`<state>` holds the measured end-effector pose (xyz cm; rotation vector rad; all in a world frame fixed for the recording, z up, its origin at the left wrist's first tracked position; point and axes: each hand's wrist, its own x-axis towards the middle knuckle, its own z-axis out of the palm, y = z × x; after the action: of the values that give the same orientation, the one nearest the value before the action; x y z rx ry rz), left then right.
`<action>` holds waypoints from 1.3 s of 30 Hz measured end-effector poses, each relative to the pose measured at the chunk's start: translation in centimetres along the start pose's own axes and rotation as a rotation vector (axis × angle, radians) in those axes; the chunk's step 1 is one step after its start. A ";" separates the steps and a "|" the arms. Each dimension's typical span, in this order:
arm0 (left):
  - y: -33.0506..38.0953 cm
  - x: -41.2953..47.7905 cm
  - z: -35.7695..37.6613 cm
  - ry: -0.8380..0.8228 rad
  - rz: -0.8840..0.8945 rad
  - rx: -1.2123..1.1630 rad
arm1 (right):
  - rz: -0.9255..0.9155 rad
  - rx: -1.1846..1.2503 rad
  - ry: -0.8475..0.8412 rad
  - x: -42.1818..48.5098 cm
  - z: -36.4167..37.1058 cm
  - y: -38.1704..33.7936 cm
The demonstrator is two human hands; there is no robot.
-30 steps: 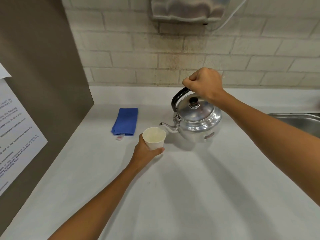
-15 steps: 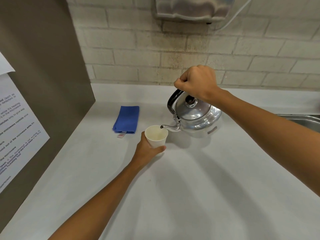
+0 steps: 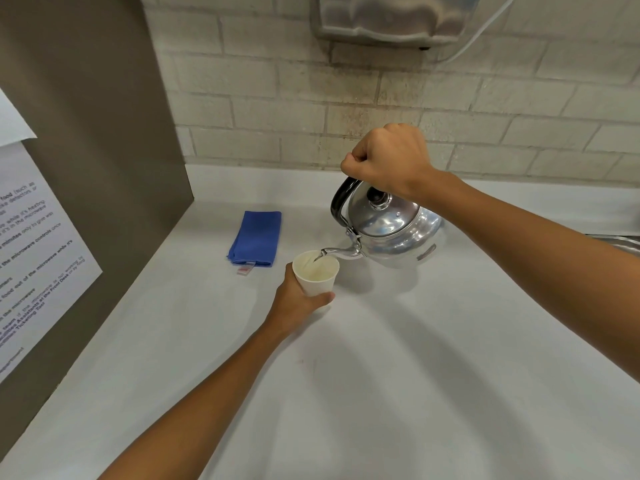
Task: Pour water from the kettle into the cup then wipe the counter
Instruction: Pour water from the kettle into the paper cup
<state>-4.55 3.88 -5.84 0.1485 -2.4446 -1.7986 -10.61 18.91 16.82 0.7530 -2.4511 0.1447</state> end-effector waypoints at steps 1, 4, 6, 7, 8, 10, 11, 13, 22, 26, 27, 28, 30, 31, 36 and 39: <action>0.0 0.0 0.0 0.001 0.002 0.001 | -0.004 -0.006 -0.003 0.0 -0.1 0.0; -0.1 0.1 0.0 0.000 0.004 0.004 | -0.015 -0.014 -0.011 0.1 -0.3 -0.1; -0.2 0.2 0.1 -0.007 0.006 0.008 | -0.019 -0.017 -0.016 0.1 -0.4 0.0; -0.2 0.3 0.1 -0.007 0.007 0.010 | -0.021 -0.021 -0.019 0.1 -0.4 0.0; -0.2 0.3 0.1 -0.005 0.006 0.011 | -0.024 -0.026 -0.021 0.1 -0.5 0.0; -0.2 0.4 0.1 -0.004 0.006 0.020 | -0.032 -0.038 -0.025 0.1 -0.6 0.0; -0.2 0.4 0.2 -0.005 0.008 0.029 | -0.038 -0.043 -0.026 0.1 -0.6 0.0; -0.2 0.4 0.2 -0.007 0.006 0.039 | -0.048 -0.056 -0.027 0.2 -0.7 0.0; 0.1 0.2 0.0 -0.022 0.000 0.006 | -0.043 -0.083 -0.031 0.4 -1.2 0.0; 0.1 0.1 0.0 -0.028 0.002 0.006 | -0.063 -0.091 -0.038 0.5 -1.2 0.0; 0.1 0.1 0.0 -0.030 0.004 0.008 | -0.064 -0.092 -0.041 0.5 -1.1 0.0; 0.2 0.1 0.0 -0.033 0.005 0.012 | -0.065 -0.095 -0.043 0.5 -1.1 0.1; 0.2 0.2 0.0 -0.031 0.000 0.018 | -0.064 -0.101 -0.046 0.5 -1.1 0.1; 0.2 0.2 0.0 -0.026 -0.005 0.020 | -0.064 -0.101 -0.047 0.5 -1.1 0.1; 0.1 0.3 0.0 -0.021 -0.004 0.028 | -0.086 -0.114 -0.053 0.7 -1.3 0.0; 0.0 0.3 0.0 -0.026 -0.004 0.014 | -0.099 -0.137 -0.056 0.8 -1.4 -0.1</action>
<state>-4.89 3.86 -5.86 0.1321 -2.4768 -1.7968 -10.40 18.85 18.44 0.8253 -2.4408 -0.0822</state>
